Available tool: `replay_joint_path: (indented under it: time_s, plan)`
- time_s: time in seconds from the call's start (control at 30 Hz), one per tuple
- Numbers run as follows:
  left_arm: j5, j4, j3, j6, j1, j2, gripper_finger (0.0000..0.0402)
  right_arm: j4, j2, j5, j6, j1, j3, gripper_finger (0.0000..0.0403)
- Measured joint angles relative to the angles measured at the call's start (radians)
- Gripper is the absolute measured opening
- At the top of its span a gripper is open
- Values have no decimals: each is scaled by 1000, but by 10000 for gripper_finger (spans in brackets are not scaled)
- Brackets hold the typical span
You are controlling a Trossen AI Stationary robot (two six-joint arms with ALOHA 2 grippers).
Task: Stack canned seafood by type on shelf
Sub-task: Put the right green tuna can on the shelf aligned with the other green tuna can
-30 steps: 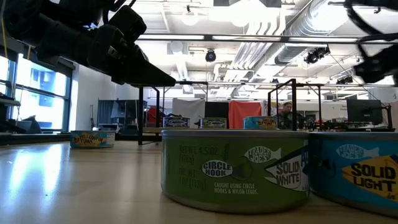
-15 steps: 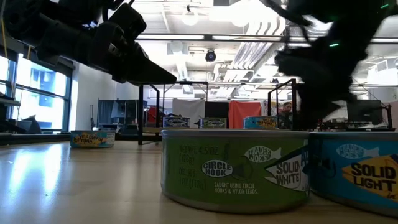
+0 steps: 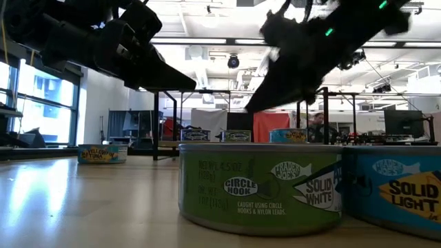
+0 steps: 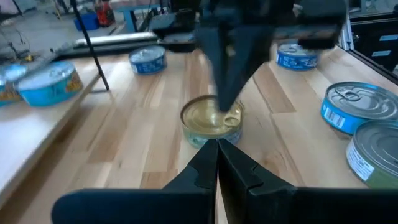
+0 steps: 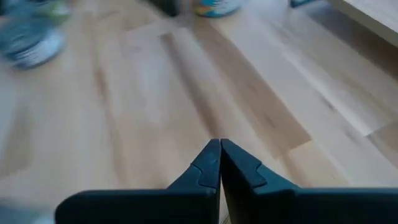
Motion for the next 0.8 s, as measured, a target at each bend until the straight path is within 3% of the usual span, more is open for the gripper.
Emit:
replay_joint_path:
  time_s: [0.13,0.3,0.63,0.8]
  plan:
    - [3,-52,73,17,6,0,3,-127,-96,-8,15,85,2,0]
    - [80,-305,247,84,50,34,4,-331,-152,3,155,174,2,0]
    - [286,-525,522,365,100,293,82,-556,-49,-8,509,190,2,0]
    - [300,-545,594,526,102,398,111,-599,-2,-8,582,163,2,0]
